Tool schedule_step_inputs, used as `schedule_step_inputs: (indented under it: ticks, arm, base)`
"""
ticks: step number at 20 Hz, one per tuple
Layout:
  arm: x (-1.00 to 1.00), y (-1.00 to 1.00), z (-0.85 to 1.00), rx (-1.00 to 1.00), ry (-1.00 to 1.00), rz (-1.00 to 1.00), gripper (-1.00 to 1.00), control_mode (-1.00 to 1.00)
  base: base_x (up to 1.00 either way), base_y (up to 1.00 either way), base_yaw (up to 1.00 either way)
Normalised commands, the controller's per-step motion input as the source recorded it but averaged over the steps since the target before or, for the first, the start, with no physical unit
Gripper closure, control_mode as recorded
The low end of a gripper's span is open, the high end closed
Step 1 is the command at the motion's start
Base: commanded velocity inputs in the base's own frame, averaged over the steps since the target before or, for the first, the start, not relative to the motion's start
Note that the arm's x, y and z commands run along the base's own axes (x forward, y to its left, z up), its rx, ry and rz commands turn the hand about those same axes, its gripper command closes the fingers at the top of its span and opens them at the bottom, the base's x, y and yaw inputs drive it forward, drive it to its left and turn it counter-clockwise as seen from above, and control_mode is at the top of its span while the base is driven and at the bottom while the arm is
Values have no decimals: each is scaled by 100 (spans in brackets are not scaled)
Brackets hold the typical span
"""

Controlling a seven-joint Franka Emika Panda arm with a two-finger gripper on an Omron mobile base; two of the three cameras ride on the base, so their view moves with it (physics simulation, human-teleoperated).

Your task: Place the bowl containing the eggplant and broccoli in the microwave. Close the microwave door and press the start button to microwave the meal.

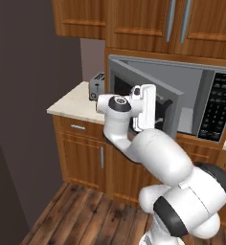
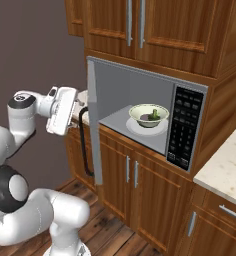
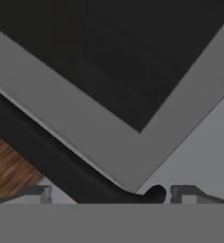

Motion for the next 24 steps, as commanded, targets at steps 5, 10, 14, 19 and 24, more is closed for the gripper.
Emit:
schedule_step_inputs:
  ticks: [5, 10, 14, 19, 24]
  arm:
    - [40, -54, 0, 0, 18, -16, -100, -100]
    - [43, -49, 0, 0, 11, -14, -100, -100]
    - [45, -49, 0, 0, 9, -11, -100, -100]
    - [37, -51, 0, 0, 6, -7, -100, -100]
    - [35, -57, 0, 0, 0, -1, -100, -100]
  base:
    - [0, 0, 0]
    - [0, 0, 0]
    - [0, 0, 0]
    - [0, 0, 0]
    - [0, 0, 0]
